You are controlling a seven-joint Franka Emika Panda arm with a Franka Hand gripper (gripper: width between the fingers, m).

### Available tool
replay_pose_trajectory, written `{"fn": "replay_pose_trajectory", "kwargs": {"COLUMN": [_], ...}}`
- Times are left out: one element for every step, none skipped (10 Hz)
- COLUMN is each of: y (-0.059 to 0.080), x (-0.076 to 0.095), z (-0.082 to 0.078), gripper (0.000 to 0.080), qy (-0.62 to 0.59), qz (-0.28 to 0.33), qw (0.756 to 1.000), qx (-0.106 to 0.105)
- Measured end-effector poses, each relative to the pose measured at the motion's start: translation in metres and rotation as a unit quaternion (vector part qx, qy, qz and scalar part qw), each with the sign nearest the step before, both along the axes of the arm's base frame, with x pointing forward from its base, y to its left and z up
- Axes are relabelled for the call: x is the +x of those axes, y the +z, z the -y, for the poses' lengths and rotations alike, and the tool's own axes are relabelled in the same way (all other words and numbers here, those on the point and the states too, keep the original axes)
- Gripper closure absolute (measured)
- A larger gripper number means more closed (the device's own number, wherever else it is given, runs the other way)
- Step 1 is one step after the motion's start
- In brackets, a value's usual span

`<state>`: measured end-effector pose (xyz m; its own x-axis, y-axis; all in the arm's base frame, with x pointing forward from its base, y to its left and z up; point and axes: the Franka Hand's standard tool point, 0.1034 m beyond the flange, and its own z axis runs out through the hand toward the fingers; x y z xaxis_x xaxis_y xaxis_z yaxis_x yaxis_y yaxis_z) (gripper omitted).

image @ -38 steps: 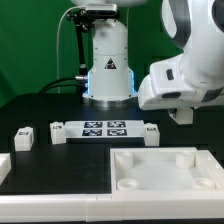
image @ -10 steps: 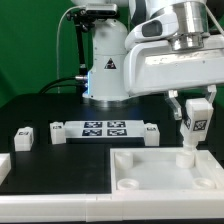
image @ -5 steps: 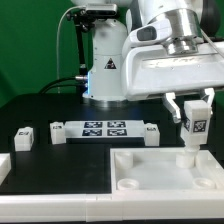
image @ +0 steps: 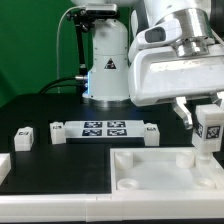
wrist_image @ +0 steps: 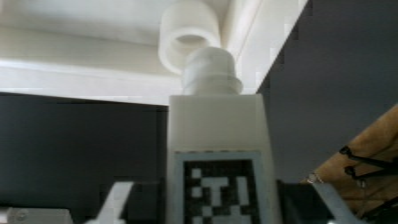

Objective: Assemble one leg

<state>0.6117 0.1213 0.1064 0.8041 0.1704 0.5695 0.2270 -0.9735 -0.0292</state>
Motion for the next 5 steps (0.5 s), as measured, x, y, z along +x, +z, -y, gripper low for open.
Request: {"fn": "replay_pose_trajectory", "kwargs": {"y": [-0.007,-0.0123,-0.0132,-0.0132,-0.0135], "x": [0.0044,0.0063,0.0057,0.0051,0.0051], "z": [0.0047,0.008,0.0074,0.0062,0.0067], "gripper": [0.0508,0.0508,0.0508,0.0508,0.0508], "qy": [-0.001,-0.005,-0.005,-0.004,-0.004], "qz": [-0.002,-0.004,-0.003,-0.004,-0.004], "qw": [1.0,1.0,1.0,1.0,1.0], "qx": [-0.001,-0.001,0.0,0.0,0.0]}}
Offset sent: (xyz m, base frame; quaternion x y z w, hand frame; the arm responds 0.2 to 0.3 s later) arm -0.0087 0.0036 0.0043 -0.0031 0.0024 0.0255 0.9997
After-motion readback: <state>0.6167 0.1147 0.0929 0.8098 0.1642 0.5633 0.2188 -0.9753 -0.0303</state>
